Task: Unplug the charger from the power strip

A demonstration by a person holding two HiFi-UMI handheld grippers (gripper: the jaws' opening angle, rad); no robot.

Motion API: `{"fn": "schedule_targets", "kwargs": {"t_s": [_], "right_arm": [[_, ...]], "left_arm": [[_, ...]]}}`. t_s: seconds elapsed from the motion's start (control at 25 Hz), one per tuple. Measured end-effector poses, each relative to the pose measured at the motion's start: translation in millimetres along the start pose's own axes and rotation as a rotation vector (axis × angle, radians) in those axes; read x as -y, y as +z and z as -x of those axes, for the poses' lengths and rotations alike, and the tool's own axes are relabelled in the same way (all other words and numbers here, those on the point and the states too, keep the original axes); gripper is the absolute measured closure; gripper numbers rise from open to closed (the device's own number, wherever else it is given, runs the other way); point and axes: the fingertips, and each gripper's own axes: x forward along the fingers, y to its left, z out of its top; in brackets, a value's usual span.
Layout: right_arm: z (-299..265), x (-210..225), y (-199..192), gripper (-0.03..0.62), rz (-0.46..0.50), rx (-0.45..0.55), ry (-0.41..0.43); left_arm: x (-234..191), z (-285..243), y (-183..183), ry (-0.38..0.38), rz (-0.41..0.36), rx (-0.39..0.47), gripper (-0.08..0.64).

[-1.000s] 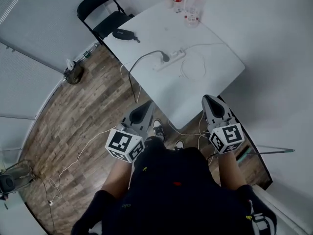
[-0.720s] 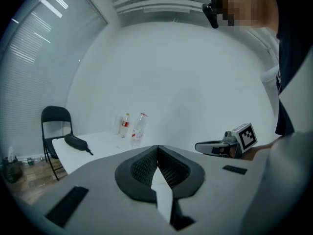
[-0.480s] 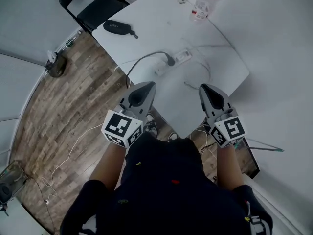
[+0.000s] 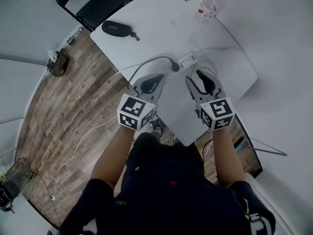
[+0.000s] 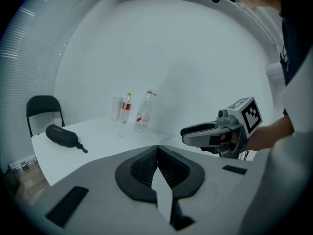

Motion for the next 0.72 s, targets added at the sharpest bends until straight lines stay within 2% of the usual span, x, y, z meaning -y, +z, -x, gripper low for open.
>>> {"fn": "schedule_targets", "kwargs": {"t_s": [0.4,0.56,0.72], "right_arm": [[-79,44,-65,0.393,0.011,-0.166,-0.020],[-96,51,-82,0.393,-0.010,-0.197,-0.009],[-103,54,-86,0.393,-0.010,-0.194,-0.009]], "left_arm": [[-29,-70,-59,0.008,0.062,-0.151,0.540],[-37,-83,-74,0.014,0.084,-0.181,0.540],[-39,-86,-76,0.023,0.072,-0.182,0.540]]}}
